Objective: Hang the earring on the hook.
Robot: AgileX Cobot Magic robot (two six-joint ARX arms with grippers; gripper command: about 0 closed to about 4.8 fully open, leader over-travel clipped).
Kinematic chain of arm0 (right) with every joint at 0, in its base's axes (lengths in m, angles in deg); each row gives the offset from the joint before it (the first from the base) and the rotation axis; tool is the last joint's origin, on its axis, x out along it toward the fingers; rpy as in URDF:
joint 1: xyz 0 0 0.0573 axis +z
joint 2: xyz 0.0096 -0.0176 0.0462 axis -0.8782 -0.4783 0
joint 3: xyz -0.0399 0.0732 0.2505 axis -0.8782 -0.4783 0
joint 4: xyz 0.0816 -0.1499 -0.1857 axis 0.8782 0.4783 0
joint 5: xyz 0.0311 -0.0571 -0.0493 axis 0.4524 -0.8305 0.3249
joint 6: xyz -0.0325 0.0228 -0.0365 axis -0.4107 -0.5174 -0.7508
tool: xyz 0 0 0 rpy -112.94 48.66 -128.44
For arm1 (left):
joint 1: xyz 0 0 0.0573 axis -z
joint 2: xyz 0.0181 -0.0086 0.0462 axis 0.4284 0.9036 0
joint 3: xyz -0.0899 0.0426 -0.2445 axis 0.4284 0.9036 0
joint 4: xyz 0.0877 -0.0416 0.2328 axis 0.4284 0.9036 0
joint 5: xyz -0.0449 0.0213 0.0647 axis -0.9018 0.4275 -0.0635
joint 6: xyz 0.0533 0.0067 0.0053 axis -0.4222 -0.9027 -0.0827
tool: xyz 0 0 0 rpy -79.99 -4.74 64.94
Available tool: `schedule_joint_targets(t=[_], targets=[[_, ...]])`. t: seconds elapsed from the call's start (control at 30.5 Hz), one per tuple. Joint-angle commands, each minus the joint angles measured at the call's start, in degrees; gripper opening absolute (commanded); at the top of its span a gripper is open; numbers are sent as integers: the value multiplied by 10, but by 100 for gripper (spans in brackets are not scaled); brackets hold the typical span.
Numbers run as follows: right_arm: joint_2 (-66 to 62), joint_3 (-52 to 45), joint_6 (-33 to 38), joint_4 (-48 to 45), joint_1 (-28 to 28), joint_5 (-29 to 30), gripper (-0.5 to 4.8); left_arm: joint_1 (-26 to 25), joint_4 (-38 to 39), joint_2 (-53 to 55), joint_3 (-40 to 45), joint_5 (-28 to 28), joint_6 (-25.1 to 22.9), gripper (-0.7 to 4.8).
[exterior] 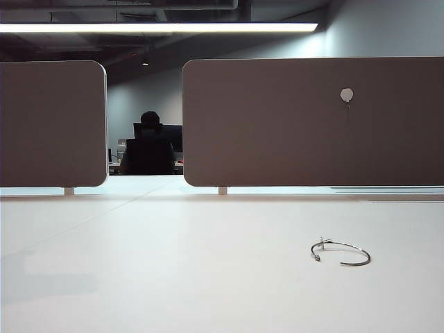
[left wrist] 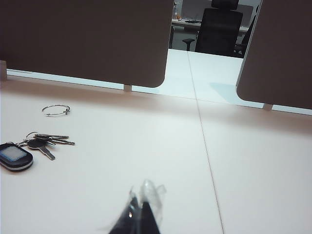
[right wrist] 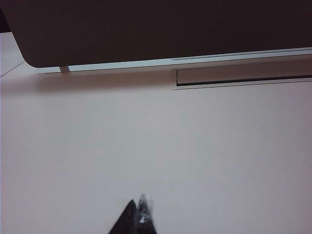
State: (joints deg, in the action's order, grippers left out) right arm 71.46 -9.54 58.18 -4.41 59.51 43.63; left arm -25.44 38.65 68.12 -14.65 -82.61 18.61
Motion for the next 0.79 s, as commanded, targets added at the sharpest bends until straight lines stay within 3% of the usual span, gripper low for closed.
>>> schedule_joint_targets(t=[0.03, 0.23, 0.26, 0.3, 0.33, 0.36, 0.39, 0.46, 0.59, 0.69, 0.79], targets=[[0, 2, 1, -10, -1, -3, -5, 0, -4, 0, 0, -1, 0, -5], [0, 2, 1, -10, -1, -2, -2, 0, -4, 0, 0, -1, 0, -4], [0, 4, 3, -10, 0, 1, 63, 0, -6, 0, -1, -3, 7, 42], [0, 8, 3, -10, 0, 3, 151, 0, -8, 0, -2, -6, 18, 119], [0, 14, 4, -8, 0, 8, 306, 0, -10, 0, -4, -16, 44, 392], [0, 17, 18, -5, 0, 15, 376, 0, -9, 0, -6, -17, 57, 479], [0, 23, 38, 1, 1, 29, 419, 1, -10, 0, -12, -43, 93, 479], [-2, 52, 38, 25, 4, 66, 419, 1, 2, 0, -32, -111, 111, 479], [-12, 100, 33, 25, 16, 90, 419, 1, 37, 7, -78, -178, 112, 479], [-78, 187, -24, 89, 30, 107, 420, 2, 54, 49, -137, -240, 121, 479], [-149, 232, -75, 121, 34, 139, 419, 17, 54, 92, -168, -260, 125, 479]])
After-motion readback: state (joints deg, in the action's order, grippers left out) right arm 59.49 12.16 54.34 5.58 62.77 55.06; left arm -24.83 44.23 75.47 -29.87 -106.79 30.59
